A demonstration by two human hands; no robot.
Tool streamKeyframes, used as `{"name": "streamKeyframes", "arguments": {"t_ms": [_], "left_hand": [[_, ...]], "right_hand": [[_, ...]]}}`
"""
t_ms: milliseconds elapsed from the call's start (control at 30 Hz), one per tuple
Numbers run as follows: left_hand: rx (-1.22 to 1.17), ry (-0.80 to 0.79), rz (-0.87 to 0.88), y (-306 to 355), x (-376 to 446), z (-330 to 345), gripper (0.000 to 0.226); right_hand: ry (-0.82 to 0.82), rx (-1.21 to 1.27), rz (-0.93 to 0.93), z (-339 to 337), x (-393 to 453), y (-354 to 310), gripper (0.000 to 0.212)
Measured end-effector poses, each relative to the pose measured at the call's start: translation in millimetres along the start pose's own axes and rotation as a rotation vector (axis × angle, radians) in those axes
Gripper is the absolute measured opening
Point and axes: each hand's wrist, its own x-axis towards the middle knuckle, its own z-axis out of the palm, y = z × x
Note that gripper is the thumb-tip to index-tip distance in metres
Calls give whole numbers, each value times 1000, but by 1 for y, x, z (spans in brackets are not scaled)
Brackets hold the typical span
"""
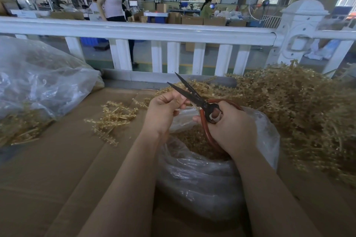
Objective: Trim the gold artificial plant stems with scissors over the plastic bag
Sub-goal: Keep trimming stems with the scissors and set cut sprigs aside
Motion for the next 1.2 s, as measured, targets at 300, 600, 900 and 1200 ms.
{"name": "streamKeyframes", "arguments": {"t_ms": [300, 600, 900, 1200], "left_hand": [[-24, -29, -11, 2, 0, -1, 27], [27, -52, 26, 1, 1, -3, 23], [84, 16, 70, 2, 0, 0, 16], [141, 91, 173, 3, -1, 0, 26]], "right_hand": [[35, -6, -19, 1, -2, 2, 67], [69, 39, -46, 1, -2, 2, 66], [61, 19, -51, 3, 0, 4, 56], [47, -5, -56, 4, 0, 6, 54]]}}
